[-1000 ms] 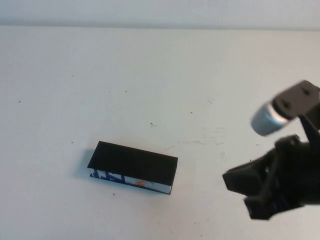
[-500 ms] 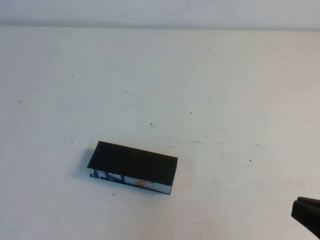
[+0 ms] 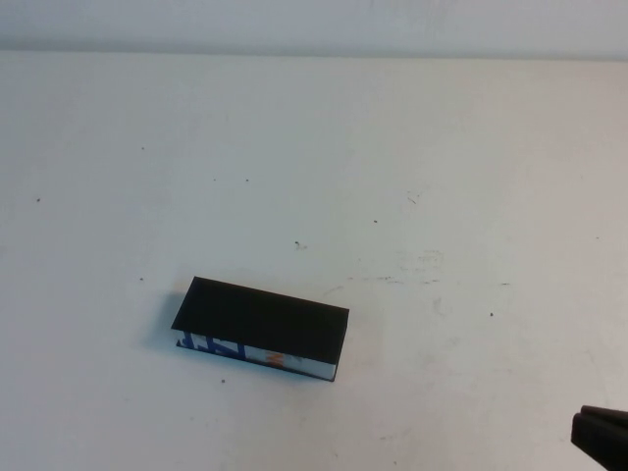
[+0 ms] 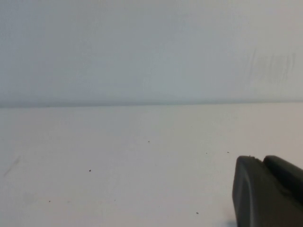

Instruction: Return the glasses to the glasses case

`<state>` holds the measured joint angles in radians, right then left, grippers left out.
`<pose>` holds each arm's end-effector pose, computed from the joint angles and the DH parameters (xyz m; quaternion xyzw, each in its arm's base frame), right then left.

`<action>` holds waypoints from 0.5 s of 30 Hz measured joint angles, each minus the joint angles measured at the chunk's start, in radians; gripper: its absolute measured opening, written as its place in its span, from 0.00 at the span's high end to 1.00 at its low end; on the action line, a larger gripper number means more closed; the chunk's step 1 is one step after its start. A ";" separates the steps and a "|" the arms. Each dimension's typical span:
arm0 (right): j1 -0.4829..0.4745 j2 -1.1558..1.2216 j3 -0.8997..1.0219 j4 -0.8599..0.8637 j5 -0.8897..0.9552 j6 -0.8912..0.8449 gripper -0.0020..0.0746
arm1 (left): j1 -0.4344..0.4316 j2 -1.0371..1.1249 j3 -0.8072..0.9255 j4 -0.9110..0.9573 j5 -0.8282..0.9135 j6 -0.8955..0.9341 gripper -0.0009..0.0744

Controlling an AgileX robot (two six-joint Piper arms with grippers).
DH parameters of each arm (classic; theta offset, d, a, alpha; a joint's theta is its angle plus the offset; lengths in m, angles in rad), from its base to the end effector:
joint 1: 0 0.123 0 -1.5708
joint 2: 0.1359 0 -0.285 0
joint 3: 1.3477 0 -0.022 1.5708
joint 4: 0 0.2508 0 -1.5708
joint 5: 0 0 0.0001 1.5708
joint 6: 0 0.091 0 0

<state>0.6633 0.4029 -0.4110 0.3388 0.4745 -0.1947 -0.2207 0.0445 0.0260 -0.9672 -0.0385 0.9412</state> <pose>0.0602 0.0646 0.2836 -0.2658 0.7756 0.2723 0.5037 0.0600 -0.0106 0.2038 0.0561 0.6911 -0.0776 0.7164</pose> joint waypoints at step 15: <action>-0.442 -0.133 0.356 -0.063 -0.474 -0.002 0.99 | 0.000 0.000 0.000 0.000 0.000 0.000 0.99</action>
<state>0.2217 0.2703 -0.0553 0.2758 0.0000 -0.1963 -0.2207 0.0445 0.0260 -0.9672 -0.0385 0.9412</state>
